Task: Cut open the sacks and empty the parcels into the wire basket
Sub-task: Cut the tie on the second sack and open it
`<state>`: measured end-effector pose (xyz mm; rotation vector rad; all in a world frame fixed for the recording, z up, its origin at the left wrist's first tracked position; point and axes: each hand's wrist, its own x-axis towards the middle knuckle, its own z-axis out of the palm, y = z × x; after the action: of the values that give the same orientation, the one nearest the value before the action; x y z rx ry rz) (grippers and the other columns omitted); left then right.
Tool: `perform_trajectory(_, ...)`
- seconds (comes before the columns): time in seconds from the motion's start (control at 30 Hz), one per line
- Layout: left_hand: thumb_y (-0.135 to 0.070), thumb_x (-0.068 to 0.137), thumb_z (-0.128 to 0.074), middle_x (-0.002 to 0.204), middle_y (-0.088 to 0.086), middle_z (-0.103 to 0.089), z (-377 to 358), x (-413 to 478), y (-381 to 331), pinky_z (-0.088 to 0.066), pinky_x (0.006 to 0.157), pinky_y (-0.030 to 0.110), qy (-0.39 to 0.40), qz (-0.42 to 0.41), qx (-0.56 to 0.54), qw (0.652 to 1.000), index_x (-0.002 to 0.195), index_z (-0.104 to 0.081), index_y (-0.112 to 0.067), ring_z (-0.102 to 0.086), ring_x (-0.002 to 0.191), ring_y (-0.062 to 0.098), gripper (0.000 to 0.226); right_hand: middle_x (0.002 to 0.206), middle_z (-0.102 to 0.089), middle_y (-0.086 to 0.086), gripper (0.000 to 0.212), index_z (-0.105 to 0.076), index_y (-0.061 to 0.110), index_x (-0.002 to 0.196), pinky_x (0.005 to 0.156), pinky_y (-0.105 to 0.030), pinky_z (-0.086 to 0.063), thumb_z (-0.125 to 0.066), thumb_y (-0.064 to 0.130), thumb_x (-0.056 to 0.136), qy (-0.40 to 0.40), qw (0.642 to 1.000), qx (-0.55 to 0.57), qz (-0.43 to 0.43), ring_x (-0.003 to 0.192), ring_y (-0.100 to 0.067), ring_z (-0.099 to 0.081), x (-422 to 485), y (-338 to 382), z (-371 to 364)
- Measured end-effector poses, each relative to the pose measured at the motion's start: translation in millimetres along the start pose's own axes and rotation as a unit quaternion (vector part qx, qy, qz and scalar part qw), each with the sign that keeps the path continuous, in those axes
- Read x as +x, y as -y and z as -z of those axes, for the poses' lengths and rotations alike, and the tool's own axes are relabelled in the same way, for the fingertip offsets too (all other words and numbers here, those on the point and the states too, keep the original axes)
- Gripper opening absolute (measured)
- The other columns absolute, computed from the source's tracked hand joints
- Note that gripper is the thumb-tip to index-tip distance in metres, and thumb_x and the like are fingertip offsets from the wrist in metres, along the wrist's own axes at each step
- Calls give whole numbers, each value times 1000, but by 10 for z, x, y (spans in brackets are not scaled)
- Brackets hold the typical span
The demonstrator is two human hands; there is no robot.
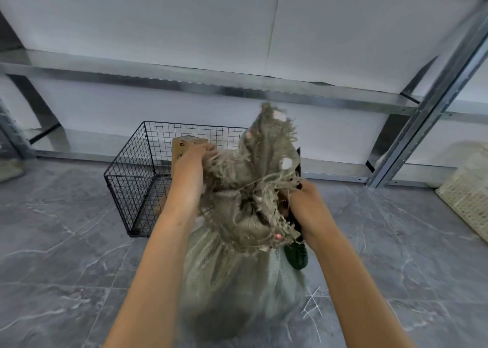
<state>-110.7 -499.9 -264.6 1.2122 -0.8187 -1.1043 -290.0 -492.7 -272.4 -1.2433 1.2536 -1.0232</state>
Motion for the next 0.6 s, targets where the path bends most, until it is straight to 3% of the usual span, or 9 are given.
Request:
perform_trajectory(0.1, -32, 99, -37, 99, 5, -64, 94, 116, 172, -49, 91, 42, -33, 58, 156, 985, 106, -63, -16, -59, 91, 21, 31, 54, -64, 0, 21, -63, 9, 80, 55, -28, -39, -50, 10, 96, -30, 994, 102, -36, 57, -23, -45, 59, -37, -7)
perform_trajectory(0.17, -32, 98, -37, 86, 8, -64, 155, 149, 316, -53, 84, 47, -41, 100, 143, 984, 106, -61, -15, -59, 79, 24, 30, 58, -68, 0, 16, -65, 9, 88, 55, -30, -38, -51, 11, 96, -49, 986, 152, -50, 58, -23, -46, 81, -60, -9)
perform_trajectory(0.23, -30, 100, -36, 82, 8, -71, 236, 150, 452, -58, 71, 42, -9, 144, 38, 989, 106, -58, -17, -64, 74, 24, 26, 59, -70, 0, 15, -65, 10, 91, 47, -24, -40, -51, 11, 96, -56, 976, 202, -59, 50, -19, -51, 94, -49, -6)
perform_trajectory(0.3, -28, 97, -40, 94, 11, -68, 359, 169, 590, -60, 61, 37, 30, 172, -110, 979, 107, -59, -14, -65, 79, 28, 25, 61, -70, -1, 16, -66, 11, 92, 42, -20, -44, -51, 12, 97, -78, 965, 241, -68, 47, -17, -60, 110, -53, 8)
perform_trajectory(0.37, -23, 83, -57, 100, 10, -62, 479, 157, 731, -59, 57, 28, 82, 170, -301, 935, 100, -64, -11, -63, 77, 22, 22, 65, -68, -4, 16, -66, 9, 98, 44, -22, -45, -51, 15, 97, -106, 959, 249, -80, 49, -18, -60, 133, -72, 15)
perform_trajectory(0.43, -18, 72, -69, 106, 11, -64, 548, 168, 828, -59, 70, 25, 142, 143, -430, 880, 100, -68, -7, -65, 85, 20, 30, 78, -63, -10, 22, -64, 8, 111, 54, -29, -45, -54, 20, 94, -128, 957, 244, -91, 60, -24, -54, 169, -106, 3)
perform_trajectory(0.5, -10, 88, -53, 122, 20, -59, 555, 144, 847, -55, 87, 29, 230, 129, -473, 841, 116, -60, 3, -64, 104, 26, 31, 83, -61, -11, 23, -65, 11, 110, 60, -34, -43, -57, 22, 92, -145, 955, 243, -92, 65, -25, -52, 186, -105, -18)
perform_trajectory(0.57, 7, 92, -34, 127, 25, -54, 492, 111, 856, -54, 89, 31, 273, 112, -434, 851, 128, -49, 8, -63, 107, 29, 39, 80, -61, -9, 19, -65, 13, 108, 54, -28, -44, -57, 20, 92, -147, 951, 255, -94, 61, -22, -53, 197, -102, -22)
perform_trajectory(0.6, 16, 86, -37, 120, 25, -57, 442, 141, 853, -58, 81, 29, 263, 143, -392, 870, 127, -51, 6, -67, 96, 27, 44, 75, -62, -6, 16, -65, 13, 105, 49, -24, -44, -56, 19, 93, -142, 949, 265, -92, 56, -20, -52, 203, -105, -15)
